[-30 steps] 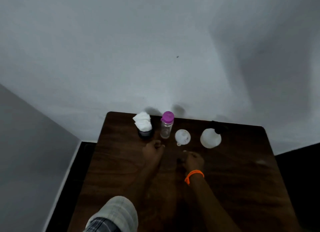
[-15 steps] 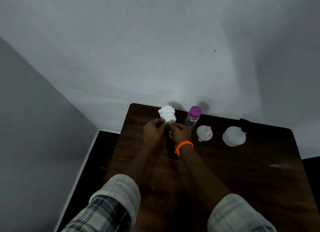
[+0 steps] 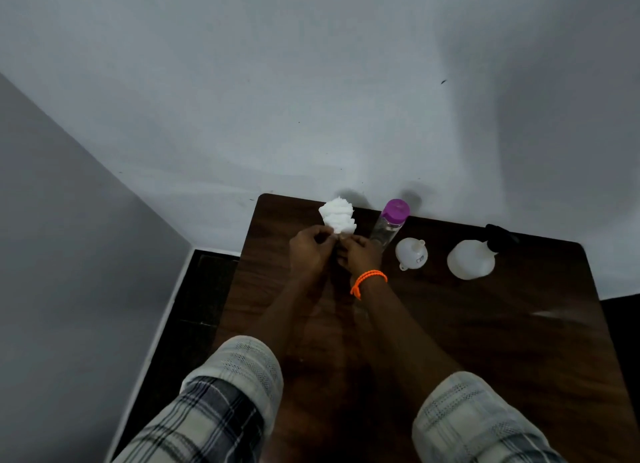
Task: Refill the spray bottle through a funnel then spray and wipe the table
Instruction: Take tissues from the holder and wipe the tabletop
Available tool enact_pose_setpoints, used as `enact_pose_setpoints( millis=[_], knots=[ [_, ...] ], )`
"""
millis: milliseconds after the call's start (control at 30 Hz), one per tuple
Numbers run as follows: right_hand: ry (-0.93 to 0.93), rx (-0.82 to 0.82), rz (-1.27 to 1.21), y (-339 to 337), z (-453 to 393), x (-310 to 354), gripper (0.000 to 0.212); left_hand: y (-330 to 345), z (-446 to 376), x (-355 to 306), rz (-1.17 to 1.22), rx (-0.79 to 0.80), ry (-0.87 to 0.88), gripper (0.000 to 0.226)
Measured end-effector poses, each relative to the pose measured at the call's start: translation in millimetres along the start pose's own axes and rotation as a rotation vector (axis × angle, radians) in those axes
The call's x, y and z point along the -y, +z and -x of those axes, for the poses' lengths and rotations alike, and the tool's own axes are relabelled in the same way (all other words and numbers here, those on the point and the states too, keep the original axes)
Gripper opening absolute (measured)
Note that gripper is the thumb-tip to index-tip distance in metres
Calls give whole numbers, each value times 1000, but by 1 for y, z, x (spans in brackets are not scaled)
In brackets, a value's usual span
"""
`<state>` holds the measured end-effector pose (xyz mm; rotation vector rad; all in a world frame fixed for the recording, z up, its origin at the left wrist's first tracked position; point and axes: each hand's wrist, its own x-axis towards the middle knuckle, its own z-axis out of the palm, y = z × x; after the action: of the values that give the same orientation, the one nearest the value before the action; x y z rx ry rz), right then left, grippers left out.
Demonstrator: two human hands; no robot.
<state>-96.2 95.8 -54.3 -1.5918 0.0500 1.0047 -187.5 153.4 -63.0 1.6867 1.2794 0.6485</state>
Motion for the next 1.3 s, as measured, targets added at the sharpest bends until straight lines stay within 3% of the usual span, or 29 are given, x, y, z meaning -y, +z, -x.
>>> enact_pose_setpoints(
  millis=[100, 300, 467, 600, 867, 1133, 1300],
  knots=[
    [2, -16, -22, -4, 3, -3, 14, 0, 0, -2, 25, -4, -3, 20],
    [-6, 6, -111, 0, 6, 0, 5, -1, -1, -2, 35, 28, 7, 14],
    [-16, -24, -42, 6, 2, 3, 15, -1, 0, 1, 37, 19, -22, 14],
    [1, -8, -16, 1, 5, 0, 6, -2, -2, 2, 30, 9, -31, 18],
    [26, -24, -18, -11, 11, -11, 14, 3, -8, -5, 15, 35, -9, 10],
    [17, -25, -197, -25, 23, -11, 15, 4, -14, -1, -68, 4, 4, 13],
    [-45, 14, -307, -34, 33, -4, 13, 7, -6, 0, -9, -31, -148, 20]
  ],
)
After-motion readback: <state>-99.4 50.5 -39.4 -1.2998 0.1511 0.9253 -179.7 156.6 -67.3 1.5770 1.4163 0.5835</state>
